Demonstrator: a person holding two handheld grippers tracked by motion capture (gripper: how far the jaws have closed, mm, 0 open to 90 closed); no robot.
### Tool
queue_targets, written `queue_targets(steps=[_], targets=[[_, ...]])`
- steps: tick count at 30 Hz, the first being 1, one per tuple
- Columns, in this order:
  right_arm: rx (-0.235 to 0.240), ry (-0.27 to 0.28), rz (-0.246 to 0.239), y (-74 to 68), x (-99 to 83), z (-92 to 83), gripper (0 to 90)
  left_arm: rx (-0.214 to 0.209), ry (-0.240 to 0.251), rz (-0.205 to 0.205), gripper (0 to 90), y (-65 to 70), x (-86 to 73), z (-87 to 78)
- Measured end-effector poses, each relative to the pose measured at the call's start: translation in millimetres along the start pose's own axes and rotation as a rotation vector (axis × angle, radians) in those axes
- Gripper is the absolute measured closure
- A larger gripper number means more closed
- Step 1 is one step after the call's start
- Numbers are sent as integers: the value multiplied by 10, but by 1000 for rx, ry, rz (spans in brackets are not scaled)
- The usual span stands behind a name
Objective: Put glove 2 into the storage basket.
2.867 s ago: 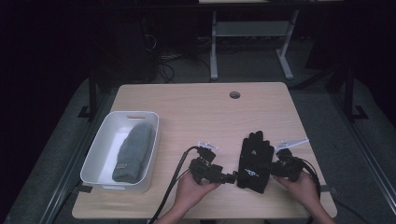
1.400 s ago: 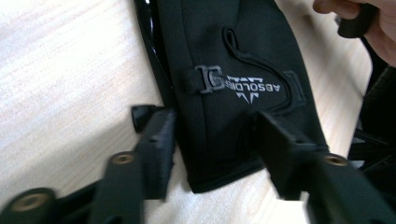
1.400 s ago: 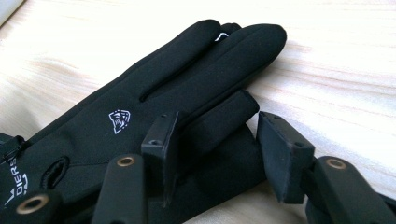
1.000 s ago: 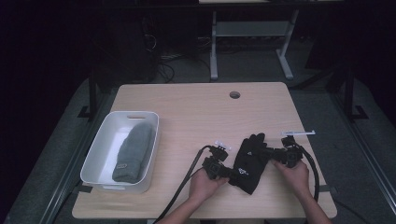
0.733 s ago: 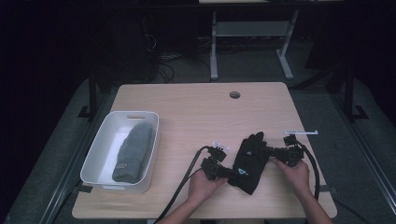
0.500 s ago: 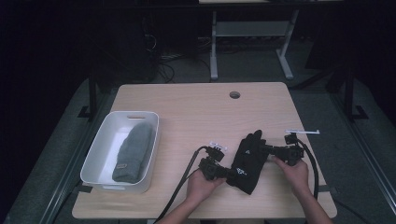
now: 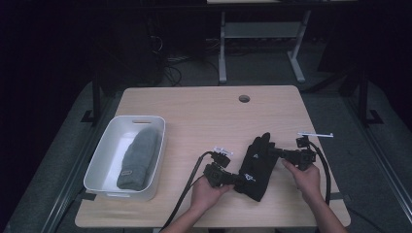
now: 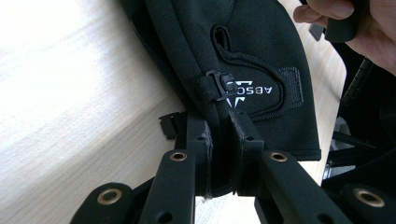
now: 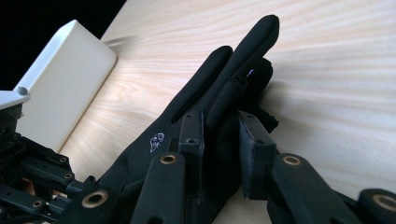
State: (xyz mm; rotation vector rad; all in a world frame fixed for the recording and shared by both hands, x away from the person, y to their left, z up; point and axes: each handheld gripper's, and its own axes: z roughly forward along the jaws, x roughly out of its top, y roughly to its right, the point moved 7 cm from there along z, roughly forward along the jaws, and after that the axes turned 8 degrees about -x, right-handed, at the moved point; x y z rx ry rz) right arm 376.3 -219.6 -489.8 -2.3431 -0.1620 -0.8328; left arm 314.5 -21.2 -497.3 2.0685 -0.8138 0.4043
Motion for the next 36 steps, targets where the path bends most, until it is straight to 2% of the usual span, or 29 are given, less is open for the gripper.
queue_targets(steps=[4, 7, 11, 15, 24, 32, 36], targets=[[25, 12, 6, -96, 61, 0, 736, 1, 12, 7, 806, 18, 8, -100], [25, 4, -6, -134, 80, 9, 737, 4, 20, 6, 806, 30, 7, -141], [58, 17, -14, -269, 157, 20, 737, -1, 38, 12, 806, 58, 2, -265], [69, 8, -23, -363, 213, 45, 737, 0, 49, 11, 805, 62, 0, -341], [114, 17, -27, -631, 414, 85, 737, 25, 88, 19, 804, 57, 53, -625], [151, 24, -24, -842, 549, 158, 737, 46, 107, 26, 805, 52, 71, -801], [167, 24, -27, -936, 612, 193, 737, 53, 131, 20, 804, 48, 88, -919]])
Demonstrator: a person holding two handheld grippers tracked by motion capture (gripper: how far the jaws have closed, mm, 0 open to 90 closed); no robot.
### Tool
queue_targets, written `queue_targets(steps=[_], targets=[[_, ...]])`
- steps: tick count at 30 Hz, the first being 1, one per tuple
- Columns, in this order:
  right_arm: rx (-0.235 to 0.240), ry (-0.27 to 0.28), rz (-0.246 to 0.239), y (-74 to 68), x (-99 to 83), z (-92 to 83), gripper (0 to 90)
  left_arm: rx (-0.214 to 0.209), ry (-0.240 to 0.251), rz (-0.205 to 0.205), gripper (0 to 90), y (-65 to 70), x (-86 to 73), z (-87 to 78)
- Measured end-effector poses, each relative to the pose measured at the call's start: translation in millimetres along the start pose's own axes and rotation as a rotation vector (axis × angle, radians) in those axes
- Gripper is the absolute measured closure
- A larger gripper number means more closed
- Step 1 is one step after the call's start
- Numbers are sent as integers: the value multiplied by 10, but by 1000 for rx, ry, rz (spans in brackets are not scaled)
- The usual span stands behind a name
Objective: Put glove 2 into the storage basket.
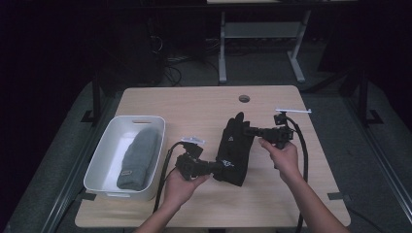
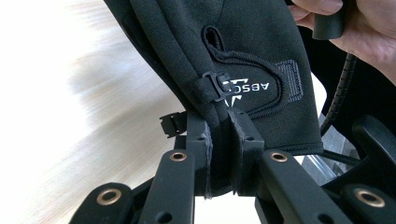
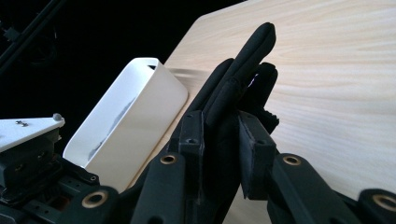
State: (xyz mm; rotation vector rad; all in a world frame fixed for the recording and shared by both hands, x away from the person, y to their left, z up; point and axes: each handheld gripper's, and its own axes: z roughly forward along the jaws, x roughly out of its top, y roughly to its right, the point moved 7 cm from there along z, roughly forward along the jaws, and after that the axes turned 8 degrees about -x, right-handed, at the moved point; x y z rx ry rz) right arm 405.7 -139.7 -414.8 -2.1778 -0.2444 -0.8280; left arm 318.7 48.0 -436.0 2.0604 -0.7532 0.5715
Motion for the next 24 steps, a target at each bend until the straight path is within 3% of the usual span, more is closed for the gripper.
queue_targets(steps=[24], targets=[[75, -27, -17, -519, 288, 397, 734, 30, 93, -25, 804, -147, 31, -618]])
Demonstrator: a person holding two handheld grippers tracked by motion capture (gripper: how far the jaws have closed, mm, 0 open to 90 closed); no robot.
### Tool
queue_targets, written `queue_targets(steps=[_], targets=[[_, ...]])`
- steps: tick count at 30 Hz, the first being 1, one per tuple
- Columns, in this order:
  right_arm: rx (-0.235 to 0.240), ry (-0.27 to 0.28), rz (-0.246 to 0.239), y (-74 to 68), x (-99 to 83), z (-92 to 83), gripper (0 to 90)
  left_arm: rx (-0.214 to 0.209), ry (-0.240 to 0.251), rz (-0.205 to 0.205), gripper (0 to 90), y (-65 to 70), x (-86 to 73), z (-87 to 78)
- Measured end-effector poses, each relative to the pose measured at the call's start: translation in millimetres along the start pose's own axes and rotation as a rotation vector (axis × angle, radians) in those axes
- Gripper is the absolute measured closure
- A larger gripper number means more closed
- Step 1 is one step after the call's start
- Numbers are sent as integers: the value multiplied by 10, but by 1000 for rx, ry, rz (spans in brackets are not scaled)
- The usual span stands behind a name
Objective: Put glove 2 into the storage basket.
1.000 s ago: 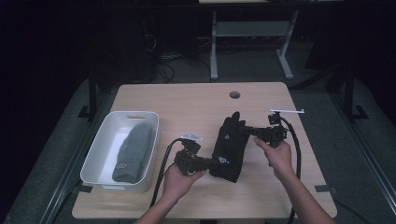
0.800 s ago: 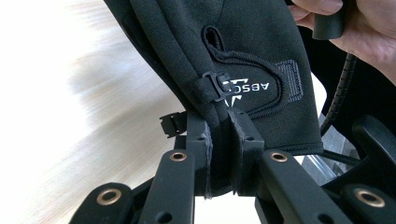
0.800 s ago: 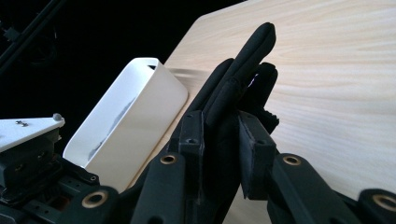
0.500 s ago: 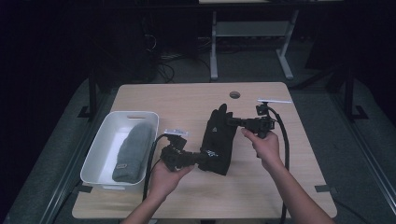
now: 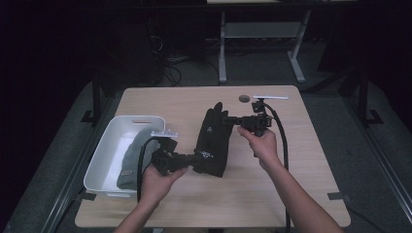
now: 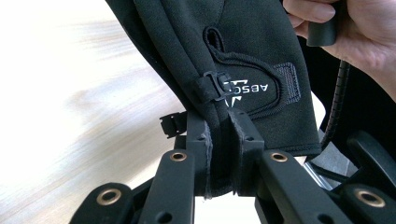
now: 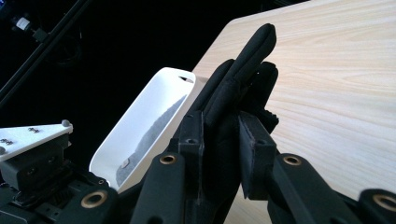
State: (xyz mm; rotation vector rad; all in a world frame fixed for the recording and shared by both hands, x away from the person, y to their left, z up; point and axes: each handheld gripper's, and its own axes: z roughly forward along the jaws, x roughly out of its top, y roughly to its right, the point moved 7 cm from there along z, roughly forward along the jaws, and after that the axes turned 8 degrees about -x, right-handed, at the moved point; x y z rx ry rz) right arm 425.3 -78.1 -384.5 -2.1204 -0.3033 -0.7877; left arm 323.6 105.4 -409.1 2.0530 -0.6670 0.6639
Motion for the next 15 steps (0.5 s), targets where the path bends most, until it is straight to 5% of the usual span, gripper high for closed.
queue_targets(steps=[15], targets=[[31, -26, -10, -219, 137, 207, 734, 20, 36, 2, 804, -37, 43, -295]])
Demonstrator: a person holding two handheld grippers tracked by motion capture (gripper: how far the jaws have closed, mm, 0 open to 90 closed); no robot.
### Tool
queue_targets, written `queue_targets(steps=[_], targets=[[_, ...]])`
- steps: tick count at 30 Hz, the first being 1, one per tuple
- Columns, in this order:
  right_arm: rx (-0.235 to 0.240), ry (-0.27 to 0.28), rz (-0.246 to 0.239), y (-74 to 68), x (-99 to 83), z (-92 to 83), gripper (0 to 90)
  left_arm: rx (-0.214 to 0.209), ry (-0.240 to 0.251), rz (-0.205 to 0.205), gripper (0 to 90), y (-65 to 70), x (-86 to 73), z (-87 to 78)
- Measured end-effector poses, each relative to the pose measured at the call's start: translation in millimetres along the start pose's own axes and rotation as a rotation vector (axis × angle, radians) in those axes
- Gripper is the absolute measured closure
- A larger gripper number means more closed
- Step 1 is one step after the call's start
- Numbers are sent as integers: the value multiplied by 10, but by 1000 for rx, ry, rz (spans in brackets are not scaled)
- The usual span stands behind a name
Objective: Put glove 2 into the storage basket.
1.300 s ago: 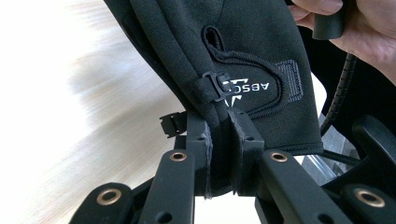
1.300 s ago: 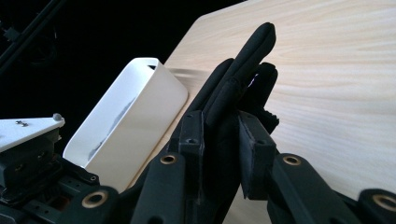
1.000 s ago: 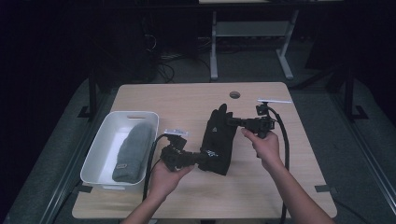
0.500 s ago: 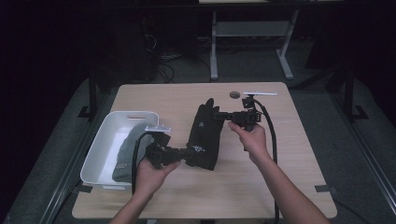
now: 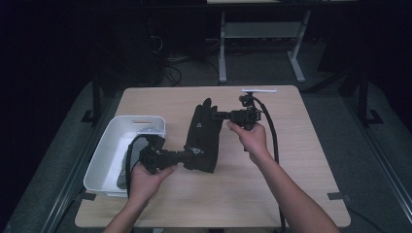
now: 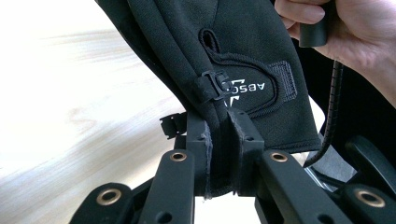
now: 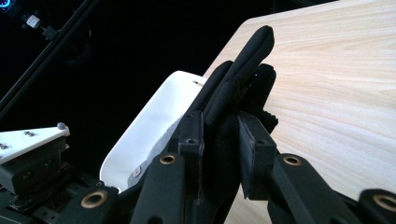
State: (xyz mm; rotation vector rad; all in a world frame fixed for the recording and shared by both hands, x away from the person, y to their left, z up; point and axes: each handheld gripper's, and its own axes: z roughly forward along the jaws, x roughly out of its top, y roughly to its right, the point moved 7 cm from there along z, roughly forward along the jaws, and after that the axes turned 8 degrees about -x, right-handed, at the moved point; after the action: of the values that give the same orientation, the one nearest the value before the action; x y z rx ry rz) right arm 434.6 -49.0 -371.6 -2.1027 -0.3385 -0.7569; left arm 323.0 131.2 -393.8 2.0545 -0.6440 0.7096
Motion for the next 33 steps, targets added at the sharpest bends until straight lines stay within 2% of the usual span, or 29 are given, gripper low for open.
queue_targets(steps=[9, 13, 22, 33], targets=[[27, 1, -2, -132, 67, 115, 734, 24, 21, 10, 804, -31, 13, -157], [38, -5, -2, -184, 97, 175, 734, 28, 28, 0, 804, -58, 15, -211], [25, -27, -22, -246, 130, 267, 734, 43, 30, -5, 804, -91, 32, -323], [12, -45, -58, -396, 208, 397, 733, 59, 48, -15, 804, -149, 46, -493]])
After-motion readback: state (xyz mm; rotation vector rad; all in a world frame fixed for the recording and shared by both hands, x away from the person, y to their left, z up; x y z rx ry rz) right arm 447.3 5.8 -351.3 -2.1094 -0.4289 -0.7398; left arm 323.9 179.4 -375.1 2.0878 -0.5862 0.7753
